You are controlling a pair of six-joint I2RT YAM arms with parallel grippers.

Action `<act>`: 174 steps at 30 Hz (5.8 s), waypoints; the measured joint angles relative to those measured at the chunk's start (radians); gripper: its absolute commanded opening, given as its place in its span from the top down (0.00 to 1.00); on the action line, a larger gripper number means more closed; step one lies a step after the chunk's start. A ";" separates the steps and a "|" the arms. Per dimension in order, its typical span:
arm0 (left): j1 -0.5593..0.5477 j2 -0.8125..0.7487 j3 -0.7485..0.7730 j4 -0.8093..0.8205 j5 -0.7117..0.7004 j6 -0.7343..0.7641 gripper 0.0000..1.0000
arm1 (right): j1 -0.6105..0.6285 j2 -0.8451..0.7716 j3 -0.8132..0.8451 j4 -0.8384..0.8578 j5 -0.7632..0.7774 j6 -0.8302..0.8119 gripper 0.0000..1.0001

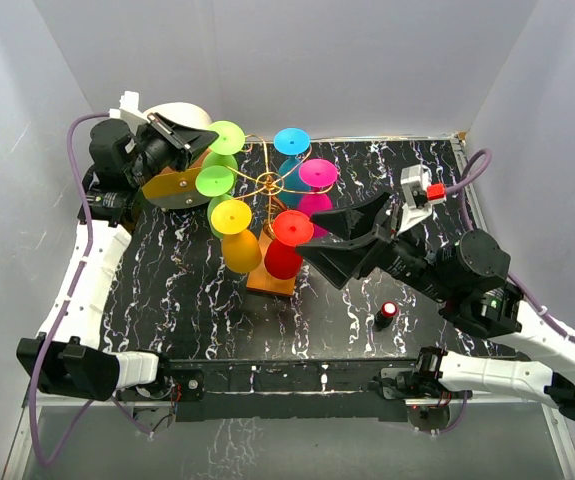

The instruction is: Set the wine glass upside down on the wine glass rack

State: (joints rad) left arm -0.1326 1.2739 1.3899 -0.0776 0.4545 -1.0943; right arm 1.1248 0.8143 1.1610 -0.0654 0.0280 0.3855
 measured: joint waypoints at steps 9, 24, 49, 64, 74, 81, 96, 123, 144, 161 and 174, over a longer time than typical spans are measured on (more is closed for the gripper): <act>-0.003 0.014 -0.008 0.026 0.038 -0.027 1.00 | 0.000 -0.047 -0.034 -0.005 0.013 0.027 0.23; -0.038 0.057 -0.042 0.076 0.071 -0.045 1.00 | 0.000 -0.049 -0.045 -0.007 0.027 0.036 0.23; -0.079 0.260 0.164 0.045 0.084 0.002 1.00 | 0.000 -0.048 -0.045 -0.008 0.041 0.031 0.23; -0.079 0.356 0.230 0.039 0.089 -0.006 1.00 | 0.000 -0.050 -0.045 -0.009 0.042 0.031 0.23; -0.078 0.347 0.230 0.008 0.058 0.023 1.00 | 0.000 -0.050 -0.045 -0.009 0.042 0.032 0.23; -0.065 0.312 0.230 -0.027 0.037 0.055 1.00 | 0.000 -0.050 -0.045 -0.009 0.041 0.032 0.23; -0.060 0.221 0.180 -0.086 -0.002 0.105 1.00 | 0.000 -0.028 -0.045 -0.006 0.033 0.033 0.23; -0.058 0.222 0.183 -0.211 -0.089 0.212 0.48 | 0.000 -0.014 -0.045 -0.005 0.048 0.031 0.23; -0.037 0.206 0.499 -0.554 -0.330 0.514 0.01 | 0.000 0.025 0.128 -0.478 0.386 0.062 0.25; -0.037 -0.465 0.085 -0.723 -0.496 0.732 0.01 | 0.000 -0.121 0.121 -0.860 0.791 0.132 0.13; -0.037 -0.674 -0.070 -0.688 -0.554 0.747 0.01 | -0.001 -0.266 0.154 -0.842 0.966 0.038 0.16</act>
State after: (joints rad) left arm -0.1692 0.5999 1.3197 -0.7654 -0.0990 -0.3477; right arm 1.1236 0.5480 1.3148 -0.9077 0.9939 0.4232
